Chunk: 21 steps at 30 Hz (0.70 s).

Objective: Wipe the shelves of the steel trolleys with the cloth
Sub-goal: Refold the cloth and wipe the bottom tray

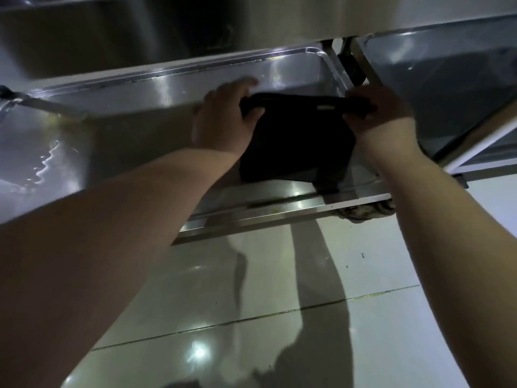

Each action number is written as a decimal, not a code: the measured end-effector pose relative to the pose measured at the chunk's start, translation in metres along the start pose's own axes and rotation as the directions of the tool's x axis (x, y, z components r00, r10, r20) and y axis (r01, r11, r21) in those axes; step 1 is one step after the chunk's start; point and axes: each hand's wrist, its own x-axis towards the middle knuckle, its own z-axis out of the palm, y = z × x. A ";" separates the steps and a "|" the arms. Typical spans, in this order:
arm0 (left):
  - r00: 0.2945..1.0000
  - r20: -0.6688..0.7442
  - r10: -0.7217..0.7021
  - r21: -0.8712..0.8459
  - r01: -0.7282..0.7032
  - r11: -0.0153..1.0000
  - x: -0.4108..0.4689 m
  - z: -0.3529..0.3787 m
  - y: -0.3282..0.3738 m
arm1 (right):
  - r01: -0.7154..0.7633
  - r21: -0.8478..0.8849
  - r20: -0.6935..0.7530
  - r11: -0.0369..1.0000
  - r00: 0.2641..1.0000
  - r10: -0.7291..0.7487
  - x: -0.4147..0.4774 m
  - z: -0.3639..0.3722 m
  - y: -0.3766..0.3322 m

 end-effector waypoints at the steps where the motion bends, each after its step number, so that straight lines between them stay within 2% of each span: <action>1: 0.997 0.038 -0.074 0.032 0.073 0.997 0.012 0.007 0.000 | -0.038 -0.135 0.042 0.990 0.998 0.044 0.013 0.009 0.001; 3: 0.978 0.121 -0.170 0.114 0.157 0.981 0.017 0.022 -0.008 | -0.087 -0.359 0.172 0.929 0.972 0.157 0.017 0.029 0.006; 6: 0.948 0.256 -0.191 0.227 0.133 0.965 -0.017 0.039 -0.028 | -0.045 -0.312 0.339 0.949 0.928 0.156 -0.016 0.057 0.017; 8: 0.929 0.324 -0.181 0.313 0.076 0.947 -0.039 0.047 -0.044 | -0.037 -0.364 0.325 0.931 0.932 0.163 -0.038 0.069 0.025; 11: 0.936 0.311 -0.163 0.352 0.046 0.935 -0.050 0.053 -0.064 | -0.069 -0.409 0.246 0.910 0.952 0.183 -0.045 0.078 0.031; 14: 0.938 0.277 -0.208 0.382 0.092 0.920 -0.047 0.054 -0.077 | 0.036 -0.455 0.179 0.890 0.982 0.052 -0.039 0.084 0.029; 16: 0.917 0.315 -0.243 0.434 0.089 0.897 -0.048 0.057 -0.081 | 0.088 -0.473 0.206 0.877 0.978 0.013 -0.028 0.095 0.024; 21: 0.920 0.312 -0.238 0.463 0.072 0.884 -0.051 0.063 -0.085 | 0.093 -0.636 0.309 0.766 0.940 0.142 0.002 0.133 0.014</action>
